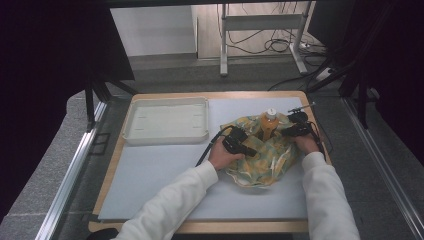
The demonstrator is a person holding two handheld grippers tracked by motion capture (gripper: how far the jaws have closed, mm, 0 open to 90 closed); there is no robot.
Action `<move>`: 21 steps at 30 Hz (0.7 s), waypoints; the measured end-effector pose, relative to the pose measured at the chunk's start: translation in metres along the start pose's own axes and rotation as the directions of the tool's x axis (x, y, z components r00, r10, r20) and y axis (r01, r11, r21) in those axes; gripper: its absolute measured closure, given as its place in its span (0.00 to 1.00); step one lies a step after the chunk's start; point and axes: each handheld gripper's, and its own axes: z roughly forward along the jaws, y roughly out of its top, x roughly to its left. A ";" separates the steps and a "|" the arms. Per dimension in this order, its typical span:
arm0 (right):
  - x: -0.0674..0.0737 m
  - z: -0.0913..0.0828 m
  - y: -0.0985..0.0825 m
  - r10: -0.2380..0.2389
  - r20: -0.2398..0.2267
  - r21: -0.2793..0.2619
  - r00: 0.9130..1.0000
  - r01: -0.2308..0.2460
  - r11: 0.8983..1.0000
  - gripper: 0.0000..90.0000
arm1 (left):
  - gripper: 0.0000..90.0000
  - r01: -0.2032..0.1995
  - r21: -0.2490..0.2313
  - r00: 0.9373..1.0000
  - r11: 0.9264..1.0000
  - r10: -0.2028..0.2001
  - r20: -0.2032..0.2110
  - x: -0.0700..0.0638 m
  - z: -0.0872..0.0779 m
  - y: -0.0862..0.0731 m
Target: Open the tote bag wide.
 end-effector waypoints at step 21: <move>0.015 -0.060 -0.003 -0.055 -0.077 -0.144 0.996 0.043 0.989 0.99 | 1.00 -0.030 -0.151 0.999 0.988 0.027 -0.019 -0.016 -0.044 -0.004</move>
